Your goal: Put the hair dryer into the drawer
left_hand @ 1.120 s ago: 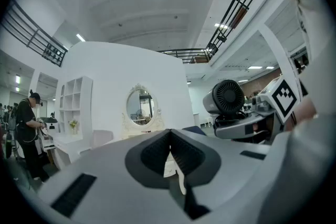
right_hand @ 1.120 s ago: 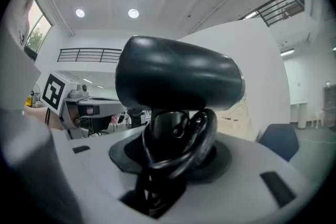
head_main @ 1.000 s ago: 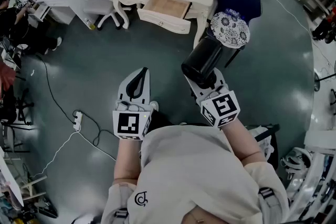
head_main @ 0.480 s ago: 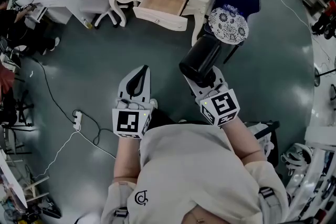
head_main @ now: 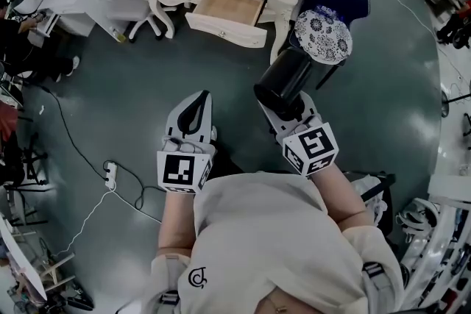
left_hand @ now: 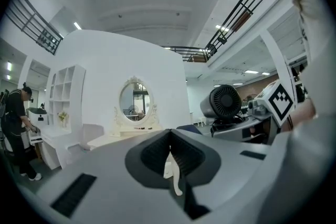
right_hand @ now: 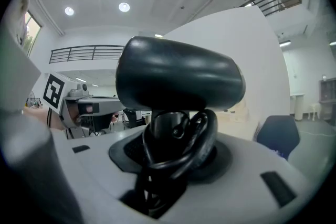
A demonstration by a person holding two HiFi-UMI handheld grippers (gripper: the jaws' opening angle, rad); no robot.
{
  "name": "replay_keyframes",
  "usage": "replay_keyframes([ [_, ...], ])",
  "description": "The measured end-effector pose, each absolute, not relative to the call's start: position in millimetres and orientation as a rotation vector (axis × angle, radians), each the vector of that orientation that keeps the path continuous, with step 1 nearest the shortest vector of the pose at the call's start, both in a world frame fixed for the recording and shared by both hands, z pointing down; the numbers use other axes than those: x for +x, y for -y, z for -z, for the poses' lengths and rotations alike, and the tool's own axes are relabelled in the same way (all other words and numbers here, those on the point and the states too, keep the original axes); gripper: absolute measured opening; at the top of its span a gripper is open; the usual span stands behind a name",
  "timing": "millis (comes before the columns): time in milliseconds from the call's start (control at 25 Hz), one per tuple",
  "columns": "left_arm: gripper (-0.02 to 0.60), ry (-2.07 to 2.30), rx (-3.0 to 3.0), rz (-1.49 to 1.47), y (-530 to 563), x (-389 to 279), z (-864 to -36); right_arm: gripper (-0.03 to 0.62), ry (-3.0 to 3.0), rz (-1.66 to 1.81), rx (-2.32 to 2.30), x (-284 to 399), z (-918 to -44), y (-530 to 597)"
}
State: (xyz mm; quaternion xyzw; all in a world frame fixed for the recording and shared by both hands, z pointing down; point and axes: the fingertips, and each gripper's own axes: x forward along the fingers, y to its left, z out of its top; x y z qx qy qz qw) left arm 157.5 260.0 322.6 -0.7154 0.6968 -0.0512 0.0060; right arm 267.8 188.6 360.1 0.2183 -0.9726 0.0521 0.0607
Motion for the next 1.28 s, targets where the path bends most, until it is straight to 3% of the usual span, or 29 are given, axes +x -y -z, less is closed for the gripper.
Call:
replay_keyframes([
  [720, 0.012, -1.931, -2.428, 0.151, -119, -96, -304, 0.189, 2.82, -0.126, 0.878, 21, -355, -61],
  [1280, 0.012, -1.889, -2.548, 0.128, 4, -143, -336, 0.19, 2.708, -0.206, 0.838, -39, -408, 50],
])
